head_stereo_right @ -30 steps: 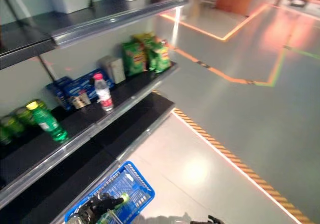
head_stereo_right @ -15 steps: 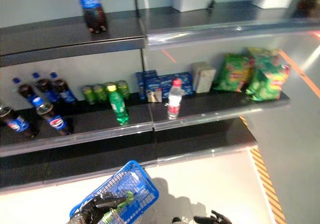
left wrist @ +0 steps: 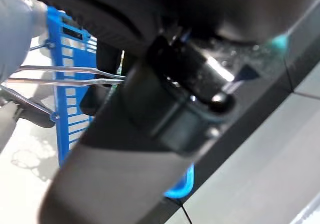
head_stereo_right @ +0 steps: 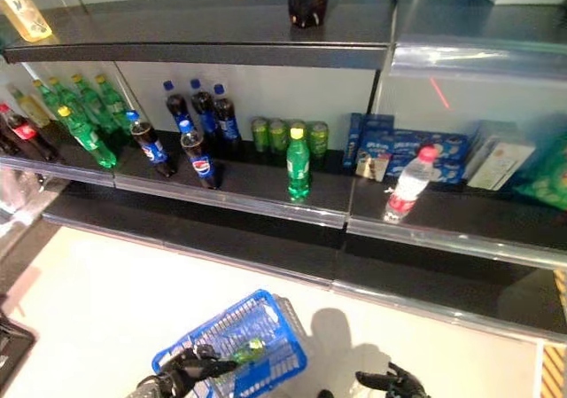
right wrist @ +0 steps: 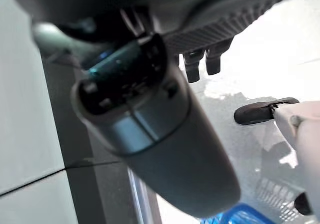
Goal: Pick up the drink and place into the basket.
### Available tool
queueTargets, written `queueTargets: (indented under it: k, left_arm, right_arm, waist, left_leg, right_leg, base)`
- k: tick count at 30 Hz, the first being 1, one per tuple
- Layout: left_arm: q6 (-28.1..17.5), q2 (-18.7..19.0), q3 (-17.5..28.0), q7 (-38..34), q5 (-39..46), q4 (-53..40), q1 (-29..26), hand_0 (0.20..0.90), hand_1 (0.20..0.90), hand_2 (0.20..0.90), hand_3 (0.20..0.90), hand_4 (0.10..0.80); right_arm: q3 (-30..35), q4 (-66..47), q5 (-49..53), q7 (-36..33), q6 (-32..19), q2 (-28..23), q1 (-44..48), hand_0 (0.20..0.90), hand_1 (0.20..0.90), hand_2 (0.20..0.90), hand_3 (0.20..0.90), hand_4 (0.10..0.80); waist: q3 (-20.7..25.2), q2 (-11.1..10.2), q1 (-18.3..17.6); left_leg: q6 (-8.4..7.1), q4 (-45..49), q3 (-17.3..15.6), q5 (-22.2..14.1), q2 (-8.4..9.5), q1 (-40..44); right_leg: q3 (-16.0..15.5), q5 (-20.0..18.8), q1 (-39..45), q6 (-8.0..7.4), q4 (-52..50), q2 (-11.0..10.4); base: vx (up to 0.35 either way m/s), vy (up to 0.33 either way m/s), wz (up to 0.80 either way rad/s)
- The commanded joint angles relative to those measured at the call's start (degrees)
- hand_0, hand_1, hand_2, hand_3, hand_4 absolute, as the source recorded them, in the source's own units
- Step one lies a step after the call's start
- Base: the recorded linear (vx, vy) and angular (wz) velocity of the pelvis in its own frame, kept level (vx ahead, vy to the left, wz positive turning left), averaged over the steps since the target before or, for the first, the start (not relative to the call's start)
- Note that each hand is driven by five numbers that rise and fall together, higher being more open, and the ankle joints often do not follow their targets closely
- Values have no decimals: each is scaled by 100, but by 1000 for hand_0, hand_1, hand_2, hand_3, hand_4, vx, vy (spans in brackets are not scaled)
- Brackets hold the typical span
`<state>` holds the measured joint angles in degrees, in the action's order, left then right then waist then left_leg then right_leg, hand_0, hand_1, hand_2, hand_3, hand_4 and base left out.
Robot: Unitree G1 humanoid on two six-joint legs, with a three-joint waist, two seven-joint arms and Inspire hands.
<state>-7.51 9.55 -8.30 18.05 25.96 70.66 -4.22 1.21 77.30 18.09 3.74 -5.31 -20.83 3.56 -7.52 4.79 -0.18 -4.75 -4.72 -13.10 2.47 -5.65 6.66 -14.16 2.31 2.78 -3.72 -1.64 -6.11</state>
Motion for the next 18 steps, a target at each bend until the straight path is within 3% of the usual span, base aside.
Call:
queueTargets:
  k: [1, 11, 15, 18]
  left_arm:
    - [-267, 722, 293, 27, -77, -34, 54, 300, 300, 300, 200, 100]
    - [-285, 862, 407, 100, -236, 14, 175, 300, 300, 300, 200, 100]
    - [-370, 796, 389, 107, -137, -74, 234, 300, 300, 300, 200, 100]
    - [-409, 745, 370, 130, -90, -145, 228, 300, 300, 300, 200, 100]
  right_arm:
    - [-12, 153, -33, 108, -213, 32, -126, 900, 900, 900, 900, 800]
    - [-229, 74, -70, 190, -162, 195, -106, 900, 900, 900, 900, 800]
    - [-265, 99, -142, 161, -135, 143, -47, 900, 900, 900, 900, 800]
    - [-300, 50, -155, 112, -86, 84, -7, 900, 900, 900, 900, 800]
  waist:
    - [213, -371, 95]
    - [265, -354, 72]
    - [188, -364, 37]
    - [65, -373, 77]
  left_leg:
    - [-80, 121, 236, -248, 166, -202]
    - [-17, 56, 136, -367, 67, 82]
    - [-106, 696, 190, -421, -34, -124]
    - [-157, 1413, 411, -232, -58, -528]
  right_leg:
    - [7, -310, 146, -307, 348, -257]
    - [-24, -131, 258, -275, 197, -158]
    - [92, -31, 187, -89, 86, -51]
    - [188, -4, 145, 17, 1, -20]
  base:
    - [106, 16, 9]
    - [43, -96, 6]
    - [-66, -172, -1]
    - [-62, -78, -3]
